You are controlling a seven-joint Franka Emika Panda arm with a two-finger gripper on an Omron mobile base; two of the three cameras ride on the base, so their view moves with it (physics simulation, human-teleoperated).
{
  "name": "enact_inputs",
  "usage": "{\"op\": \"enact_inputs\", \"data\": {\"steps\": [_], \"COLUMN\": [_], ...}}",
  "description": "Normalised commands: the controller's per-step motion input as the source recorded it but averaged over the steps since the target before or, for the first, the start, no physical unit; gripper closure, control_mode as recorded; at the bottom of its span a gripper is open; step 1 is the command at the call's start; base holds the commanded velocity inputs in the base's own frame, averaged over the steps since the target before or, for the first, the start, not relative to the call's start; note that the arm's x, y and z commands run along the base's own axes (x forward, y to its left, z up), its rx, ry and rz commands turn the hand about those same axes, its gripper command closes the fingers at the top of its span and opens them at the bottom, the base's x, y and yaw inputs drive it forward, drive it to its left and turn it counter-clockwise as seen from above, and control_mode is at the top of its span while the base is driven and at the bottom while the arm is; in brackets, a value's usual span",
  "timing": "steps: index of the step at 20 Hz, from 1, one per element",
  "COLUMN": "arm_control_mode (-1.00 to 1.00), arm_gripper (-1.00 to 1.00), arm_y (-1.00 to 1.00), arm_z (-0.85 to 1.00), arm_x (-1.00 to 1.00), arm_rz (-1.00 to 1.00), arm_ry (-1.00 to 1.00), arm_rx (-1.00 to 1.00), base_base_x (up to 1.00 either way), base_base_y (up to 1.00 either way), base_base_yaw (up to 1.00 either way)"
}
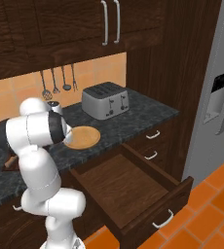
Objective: Pick up the knife from the drawer and place it on the cutting board. Then place the meat from the plate to the cutting board.
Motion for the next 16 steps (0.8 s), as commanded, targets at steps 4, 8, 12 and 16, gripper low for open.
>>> {"op": "enact_inputs", "data": {"steps": [4, 8, 12, 16], "arm_control_mode": [-1.0, -1.0, -1.0, -1.0], "arm_gripper": [1.0, 1.0, 1.0, 1.0], "arm_y": [0.55, 0.58, 0.56, 0.31], "arm_z": [0.03, 0.0, 0.0, 0.0], "arm_x": [-0.25, -0.18, -0.13, -0.29], "arm_rz": [0.02, 0.06, 0.1, 0.11], "arm_ry": [0.0, 0.0, 0.0, 0.0], "arm_rx": [0.0, 0.0, 0.0, 0.0], "base_base_x": [0.0, 0.0, 0.0, 0.0], "base_base_y": [0.0, 0.0, 0.0, 0.0], "base_base_yaw": [0.0, 0.0, 0.0, 0.0]}}
